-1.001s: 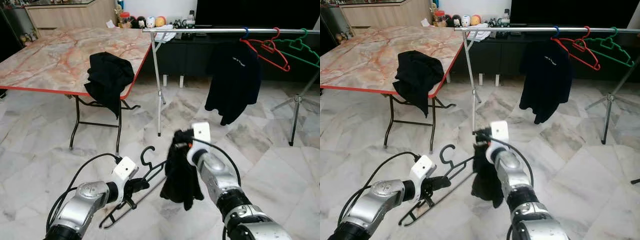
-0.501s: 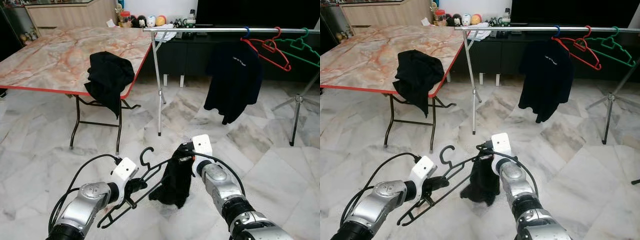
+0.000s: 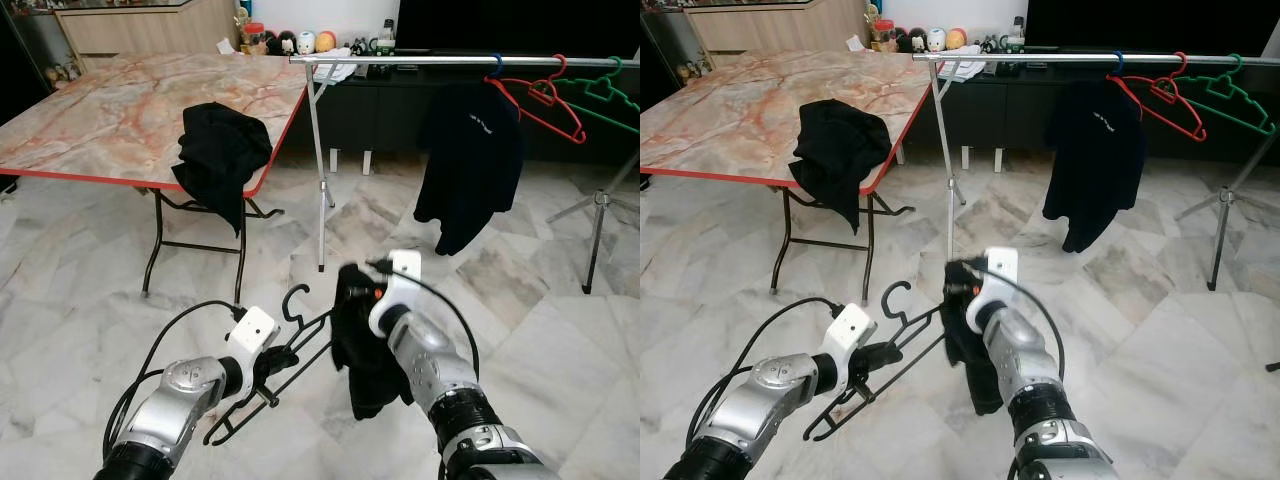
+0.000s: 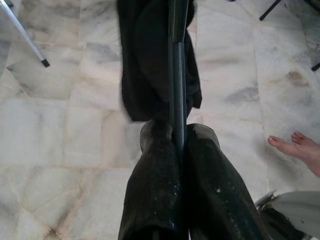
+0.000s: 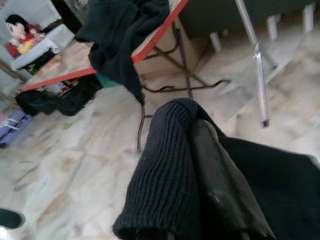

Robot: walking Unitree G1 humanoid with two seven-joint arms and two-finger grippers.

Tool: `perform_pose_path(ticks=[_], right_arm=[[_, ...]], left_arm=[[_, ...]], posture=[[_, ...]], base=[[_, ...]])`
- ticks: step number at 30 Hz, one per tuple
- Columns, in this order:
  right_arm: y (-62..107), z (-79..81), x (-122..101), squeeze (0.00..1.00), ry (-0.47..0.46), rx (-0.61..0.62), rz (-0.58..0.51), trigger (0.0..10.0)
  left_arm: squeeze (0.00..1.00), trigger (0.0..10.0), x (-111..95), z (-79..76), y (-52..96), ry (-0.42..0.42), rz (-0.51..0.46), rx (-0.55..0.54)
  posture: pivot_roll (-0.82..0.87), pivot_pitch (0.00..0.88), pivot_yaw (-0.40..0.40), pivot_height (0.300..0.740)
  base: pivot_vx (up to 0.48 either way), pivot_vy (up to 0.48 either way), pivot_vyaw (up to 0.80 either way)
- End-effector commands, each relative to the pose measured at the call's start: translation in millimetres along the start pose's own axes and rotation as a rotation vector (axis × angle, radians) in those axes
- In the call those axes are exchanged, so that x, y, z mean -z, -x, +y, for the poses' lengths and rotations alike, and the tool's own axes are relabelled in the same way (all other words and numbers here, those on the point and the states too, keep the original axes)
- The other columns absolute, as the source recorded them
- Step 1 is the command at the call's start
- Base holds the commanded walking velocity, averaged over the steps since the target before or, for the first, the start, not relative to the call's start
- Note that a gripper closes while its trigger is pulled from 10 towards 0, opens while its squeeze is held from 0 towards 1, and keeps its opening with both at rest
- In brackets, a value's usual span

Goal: Hang hanger

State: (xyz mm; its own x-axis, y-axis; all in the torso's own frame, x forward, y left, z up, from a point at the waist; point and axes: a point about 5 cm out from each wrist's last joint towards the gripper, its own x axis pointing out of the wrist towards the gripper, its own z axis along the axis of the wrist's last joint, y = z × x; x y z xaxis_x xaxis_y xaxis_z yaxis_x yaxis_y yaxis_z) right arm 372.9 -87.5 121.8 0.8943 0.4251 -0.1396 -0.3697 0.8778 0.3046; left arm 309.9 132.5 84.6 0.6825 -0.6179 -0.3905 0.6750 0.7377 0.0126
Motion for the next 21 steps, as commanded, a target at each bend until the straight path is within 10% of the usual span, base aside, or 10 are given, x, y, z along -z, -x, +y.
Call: perform_pose_path(ticks=[1, 13, 21], right_arm=[[3.9, -13.2, 16.1, 0.0, 0.086, 0.108, 0.087, 10.0], [26.0, -38.0, 60.9, 0.0, 0.191, 0.286, 0.266, 10.0], [27.4, -52.6, 44.5, 0.0, 0.142, 0.448, 0.143, 10.0]], left_arm=[[0.0, 10.0, 2.5, 2.7, 1.2, 0.015, 0.003, -0.014], [0.0, 10.0, 2.6, 5.1, 5.1, 0.01, 0.002, -0.025], [0.0, 10.0, 3.1, 2.5, 7.7, 0.0, 0.019, 0.021]], posture=[[0.1, 0.087, 0.064, 0.74], [0.11, 0.094, 0.061, 0.74], [0.11, 0.096, 0.062, 0.74]], base=[[0.0, 0.0, 0.0], [0.0, 0.0, 0.0], [0.0, 0.0, 0.0]])
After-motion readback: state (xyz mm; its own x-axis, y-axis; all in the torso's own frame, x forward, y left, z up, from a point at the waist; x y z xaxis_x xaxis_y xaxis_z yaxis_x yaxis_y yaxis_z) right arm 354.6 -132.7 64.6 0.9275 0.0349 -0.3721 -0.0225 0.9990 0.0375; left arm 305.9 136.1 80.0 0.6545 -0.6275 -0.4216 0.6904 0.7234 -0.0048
